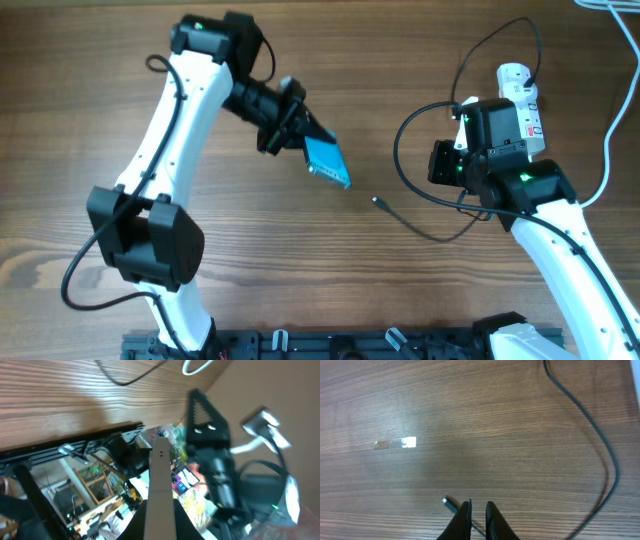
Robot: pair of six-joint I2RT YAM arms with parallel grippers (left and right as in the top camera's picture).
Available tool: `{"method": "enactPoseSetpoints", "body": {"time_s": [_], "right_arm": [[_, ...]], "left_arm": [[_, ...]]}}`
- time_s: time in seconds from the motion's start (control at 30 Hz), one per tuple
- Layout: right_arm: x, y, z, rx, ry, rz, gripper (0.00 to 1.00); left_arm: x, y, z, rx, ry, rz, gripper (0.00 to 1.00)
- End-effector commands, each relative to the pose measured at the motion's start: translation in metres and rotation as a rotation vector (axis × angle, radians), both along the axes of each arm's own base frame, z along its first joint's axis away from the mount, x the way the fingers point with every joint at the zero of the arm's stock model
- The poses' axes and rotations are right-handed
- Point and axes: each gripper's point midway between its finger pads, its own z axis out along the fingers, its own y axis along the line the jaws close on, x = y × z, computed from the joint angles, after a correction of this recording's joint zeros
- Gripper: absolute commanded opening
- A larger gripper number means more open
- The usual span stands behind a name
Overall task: Plug charger to phone and switch on socket
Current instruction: 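Move the right gripper down to the black USB-C cable end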
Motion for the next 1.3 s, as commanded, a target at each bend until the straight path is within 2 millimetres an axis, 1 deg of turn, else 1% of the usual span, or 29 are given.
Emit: {"method": "enactPoseSetpoints", "body": {"time_s": [0.0, 0.03, 0.07, 0.13, 0.17, 0.2, 0.27, 0.3, 0.33, 0.4, 0.5, 0.53, 0.57, 0.6, 0.7, 0.77, 0.83, 0.93, 1.03, 1.07, 1.1, 1.13, 1.17, 1.23, 1.27], "right_arm": [[0.003, -0.008, -0.004, -0.055, -0.006, -0.008, 0.10], [0.003, -0.008, -0.005, -0.056, -0.003, -0.008, 0.10], [0.005, -0.008, -0.008, -0.057, 0.001, -0.008, 0.10], [0.007, -0.007, -0.015, -0.063, 0.021, -0.006, 0.10], [0.007, -0.007, -0.019, -0.066, 0.035, -0.006, 0.10], [0.008, -0.007, -0.025, -0.083, 0.050, 0.018, 0.10], [0.007, -0.006, -0.029, -0.092, 0.064, 0.037, 0.11], [0.007, -0.006, -0.030, -0.094, 0.067, 0.044, 0.11], [0.007, -0.006, -0.030, -0.094, 0.067, 0.045, 0.11], [0.007, -0.006, -0.030, -0.109, 0.064, 0.072, 0.11], [0.000, -0.007, -0.033, -0.134, 0.088, 0.115, 0.11], [-0.002, -0.010, -0.035, -0.148, 0.099, 0.107, 0.11], [-0.004, -0.022, -0.036, -0.194, 0.111, 0.056, 0.10], [-0.004, -0.028, -0.036, -0.218, 0.111, 0.024, 0.10], [-0.002, -0.030, -0.035, -0.227, 0.102, 0.009, 0.10], [-0.003, -0.043, -0.035, -0.269, 0.112, -0.026, 0.10], [-0.005, -0.049, -0.036, -0.267, 0.124, -0.044, 0.10], [-0.006, -0.051, -0.036, -0.269, 0.129, -0.047, 0.10], [-0.007, -0.049, -0.037, -0.258, 0.135, -0.039, 0.10], [-0.008, -0.049, -0.038, -0.258, 0.140, -0.038, 0.10], [-0.009, -0.046, -0.038, -0.245, 0.145, -0.030, 0.09], [-0.010, -0.039, -0.039, -0.209, 0.151, -0.001, 0.09], [-0.012, -0.030, -0.040, -0.174, 0.157, 0.045, 0.09], [-0.017, -0.008, -0.040, -0.085, 0.168, 0.166, 0.09], [-0.021, 0.000, -0.040, -0.051, 0.178, 0.201, 0.10]], "left_arm": [[-0.016, -0.005, -0.032, -0.031, 0.123, -0.005, 0.04], [-0.020, -0.007, -0.040, -0.061, 0.165, 0.006, 0.04], [-0.027, -0.006, -0.052, -0.062, 0.214, 0.012, 0.04], [-0.039, -0.005, -0.065, -0.053, 0.286, 0.019, 0.04], [-0.043, -0.006, -0.065, -0.067, 0.331, 0.034, 0.04], [-0.049, -0.009, -0.063, -0.071, 0.416, 0.061, 0.04], [-0.052, -0.015, -0.061, -0.053, 0.476, 0.074, 0.04], [-0.054, -0.022, -0.057, -0.080, 0.478, 0.066, 0.04], [-0.055, -0.033, -0.046, -0.148, 0.503, 0.063, 0.04], [-0.056, -0.045, -0.029, -0.243, 0.539, 0.067, 0.04], [-0.051, -0.050, -0.016, -0.323, 0.566, 0.086, 0.04], [-0.050, -0.050, -0.013, -0.337, 0.570, 0.090, 0.04], [-0.050, -0.050, -0.010, -0.344, 0.564, 0.090, 0.04], [-0.051, -0.050, -0.009, -0.347, 0.558, 0.088, 0.04], [-0.053, -0.048, 0.000, -0.358, 0.531, 0.082, 0.04], [-0.052, -0.043, 0.008, -0.371, 0.503, 0.090, 0.04], [-0.050, -0.037, 0.014, -0.381, 0.479, 0.103, 0.04], [-0.052, -0.033, 0.023, -0.394, 0.449, 0.103, 0.04], [-0.053, -0.032, 0.026, -0.397, 0.439, 0.100, 0.04], [-0.053, -0.032, 0.025, -0.390, 0.437, 0.100, 0.04], [-0.051, -0.030, 0.019, -0.371, 0.406, 0.095, 0.04], [-0.049, -0.028, 0.013, -0.349, 0.376, 0.093, 0.04], [-0.041, -0.022, -0.004, -0.272, 0.331, 0.103, 0.04], [-0.013, -0.004, -0.036, -0.115, 0.244, 0.178, 0.04], [0.010, 0.008, -0.050, -0.063, 0.142, 0.222, 0.04]]}}
